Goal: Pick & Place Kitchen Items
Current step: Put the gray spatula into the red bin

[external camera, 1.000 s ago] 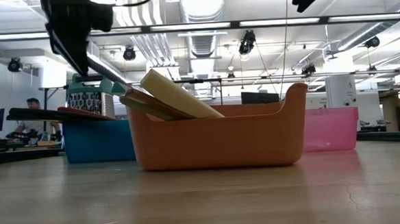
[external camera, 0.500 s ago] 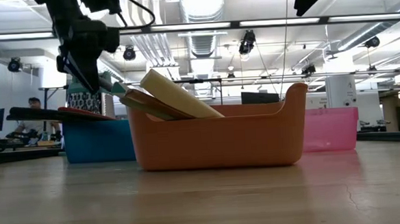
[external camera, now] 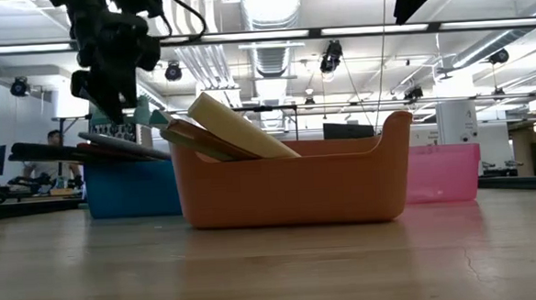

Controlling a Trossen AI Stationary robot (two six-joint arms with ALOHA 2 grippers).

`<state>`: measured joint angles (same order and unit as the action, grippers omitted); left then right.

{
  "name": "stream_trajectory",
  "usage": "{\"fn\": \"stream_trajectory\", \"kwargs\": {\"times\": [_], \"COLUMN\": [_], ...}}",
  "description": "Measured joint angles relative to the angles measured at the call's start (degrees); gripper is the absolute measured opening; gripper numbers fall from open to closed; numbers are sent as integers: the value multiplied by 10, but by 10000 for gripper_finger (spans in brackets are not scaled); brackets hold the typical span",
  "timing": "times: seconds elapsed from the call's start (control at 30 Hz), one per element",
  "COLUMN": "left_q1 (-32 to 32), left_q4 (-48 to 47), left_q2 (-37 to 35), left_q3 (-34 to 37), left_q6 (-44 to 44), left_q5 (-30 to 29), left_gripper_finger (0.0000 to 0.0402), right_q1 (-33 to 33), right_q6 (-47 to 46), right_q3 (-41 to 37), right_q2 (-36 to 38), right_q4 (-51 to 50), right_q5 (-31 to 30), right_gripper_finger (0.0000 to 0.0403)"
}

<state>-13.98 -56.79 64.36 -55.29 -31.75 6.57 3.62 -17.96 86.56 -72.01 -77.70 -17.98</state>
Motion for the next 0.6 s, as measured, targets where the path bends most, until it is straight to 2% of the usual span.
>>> {"fn": "stream_trajectory", "kwargs": {"times": [0.1,0.27,0.43,0.6], "left_q1": [0,18,107,250], "left_q4": [-25,-123,-154,-155], "left_q2": [0,-1,-2,0], "left_q3": [-27,-96,-149,-168], "left_q6": [-30,-133,-321,-533], "left_q5": [29,49,-6,-90], "left_gripper_finger": [308,305,292,285], "right_q1": [4,6,6,6], "right_q6": [2,5,4,4], "right_q3": [0,0,0,-6], "right_q2": [0,0,-1,-1], "right_q4": [0,0,1,2], "right_q5": [0,0,0,-1], "right_gripper_finger": [187,187,187,187]}}
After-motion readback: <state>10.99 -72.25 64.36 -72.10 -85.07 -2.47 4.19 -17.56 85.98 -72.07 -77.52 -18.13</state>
